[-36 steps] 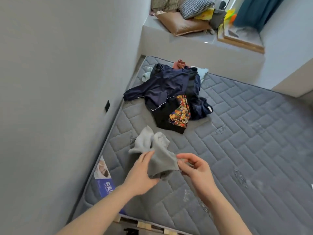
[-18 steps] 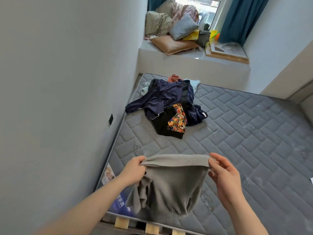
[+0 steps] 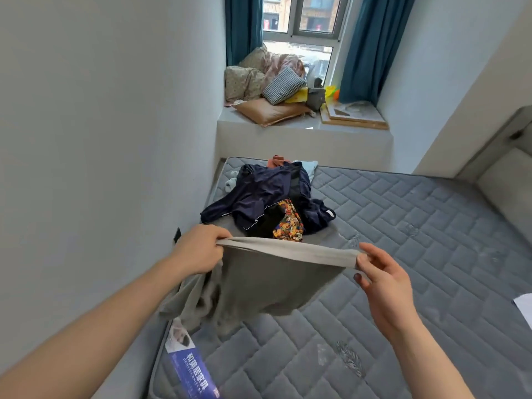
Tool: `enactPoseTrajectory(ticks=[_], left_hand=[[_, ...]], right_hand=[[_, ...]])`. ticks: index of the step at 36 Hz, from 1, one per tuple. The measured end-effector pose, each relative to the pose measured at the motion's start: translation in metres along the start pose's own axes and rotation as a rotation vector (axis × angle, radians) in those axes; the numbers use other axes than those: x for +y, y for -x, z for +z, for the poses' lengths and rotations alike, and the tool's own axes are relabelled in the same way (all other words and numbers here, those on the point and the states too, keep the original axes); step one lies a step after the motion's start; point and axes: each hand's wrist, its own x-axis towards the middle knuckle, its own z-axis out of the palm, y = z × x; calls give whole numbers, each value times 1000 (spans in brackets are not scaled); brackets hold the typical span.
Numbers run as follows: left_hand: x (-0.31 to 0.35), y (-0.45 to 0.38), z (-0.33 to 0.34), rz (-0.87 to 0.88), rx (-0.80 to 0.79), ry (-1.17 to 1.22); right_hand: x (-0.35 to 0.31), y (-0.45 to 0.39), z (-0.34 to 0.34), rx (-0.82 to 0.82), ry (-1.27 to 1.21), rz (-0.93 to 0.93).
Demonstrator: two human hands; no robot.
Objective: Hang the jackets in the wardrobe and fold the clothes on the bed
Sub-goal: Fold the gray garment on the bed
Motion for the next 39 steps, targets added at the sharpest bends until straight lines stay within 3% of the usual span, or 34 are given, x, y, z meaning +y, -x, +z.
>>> enactPoseTrajectory(ticks=[8, 13, 16, 20, 23, 27, 30, 34, 39], left_hand=[[-10, -6, 8, -70, 204, 63], [1, -4, 16, -6, 219, 179], [17, 3, 19, 110, 103, 348], [45, 12, 17, 234, -65, 353], [66, 12, 15, 285, -104, 377], [82, 7, 7, 374, -114, 366], [74, -2, -5, 397, -42, 306], [26, -20, -20, 296, 27, -37], [-17, -31, -15, 217, -2, -148]], right_hand=[[-7, -1, 3, -15, -12, -47], [-10, -8, -10, -30, 28, -105], [0, -10, -22, -72, 279, -184], [27, -10, -34, -155, 672, -147], [54, -2, -30, -266, 917, -149], [85, 4, -12, -307, 1043, -130], [94, -9, -7, -179, 979, -81], [76, -31, -18, 89, 587, 44], [43, -55, -10, 23, 506, -71]])
